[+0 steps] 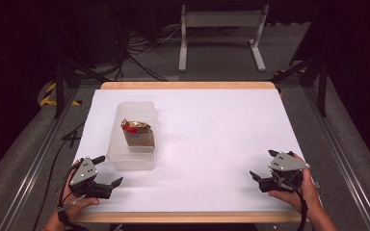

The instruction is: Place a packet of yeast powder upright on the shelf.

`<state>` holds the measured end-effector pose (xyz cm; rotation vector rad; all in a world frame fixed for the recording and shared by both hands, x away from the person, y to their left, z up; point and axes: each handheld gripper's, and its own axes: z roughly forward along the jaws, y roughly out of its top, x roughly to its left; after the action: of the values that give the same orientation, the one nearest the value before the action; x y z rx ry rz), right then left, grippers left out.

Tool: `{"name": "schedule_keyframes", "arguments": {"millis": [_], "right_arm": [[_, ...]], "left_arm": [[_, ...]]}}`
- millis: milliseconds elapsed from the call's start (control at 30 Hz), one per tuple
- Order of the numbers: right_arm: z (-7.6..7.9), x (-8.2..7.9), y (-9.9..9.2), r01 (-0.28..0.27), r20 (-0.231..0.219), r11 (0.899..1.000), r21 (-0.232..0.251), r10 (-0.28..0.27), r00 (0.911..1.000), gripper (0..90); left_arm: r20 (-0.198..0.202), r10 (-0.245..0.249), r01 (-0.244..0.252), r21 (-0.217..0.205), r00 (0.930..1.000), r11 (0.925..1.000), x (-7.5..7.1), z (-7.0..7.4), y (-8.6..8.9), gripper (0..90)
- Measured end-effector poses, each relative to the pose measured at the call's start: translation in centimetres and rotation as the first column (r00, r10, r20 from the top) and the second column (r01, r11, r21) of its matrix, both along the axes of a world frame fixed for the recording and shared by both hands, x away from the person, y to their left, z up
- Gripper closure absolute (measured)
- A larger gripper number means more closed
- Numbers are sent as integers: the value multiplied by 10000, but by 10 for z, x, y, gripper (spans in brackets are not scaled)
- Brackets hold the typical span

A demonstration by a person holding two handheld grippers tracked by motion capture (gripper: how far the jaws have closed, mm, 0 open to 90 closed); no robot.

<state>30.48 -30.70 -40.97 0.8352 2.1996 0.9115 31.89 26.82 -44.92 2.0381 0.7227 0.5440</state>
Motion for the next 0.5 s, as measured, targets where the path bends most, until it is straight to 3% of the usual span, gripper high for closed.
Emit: {"name": "schedule_keyframes", "arguments": {"millis": [200, 300, 500], "right_arm": [[-9, -11, -10, 296, 201, 9992, 265, -301, 9993, 70], [-15, -17, -18, 373, 385, 9971, 663, -399, 9985, 57], [-20, -19, -23, 668, 698, 9947, 775, -723, 9949, 57]], "left_arm": [[-3, 110, -110, -185, 9999, 9998, -1, 2, 1, 47], [-4, 150, -150, -166, 9999, 9997, 2, 2, 0, 46], [16, 201, -200, -179, 9998, 9996, 1, 2, 1, 44]]}}
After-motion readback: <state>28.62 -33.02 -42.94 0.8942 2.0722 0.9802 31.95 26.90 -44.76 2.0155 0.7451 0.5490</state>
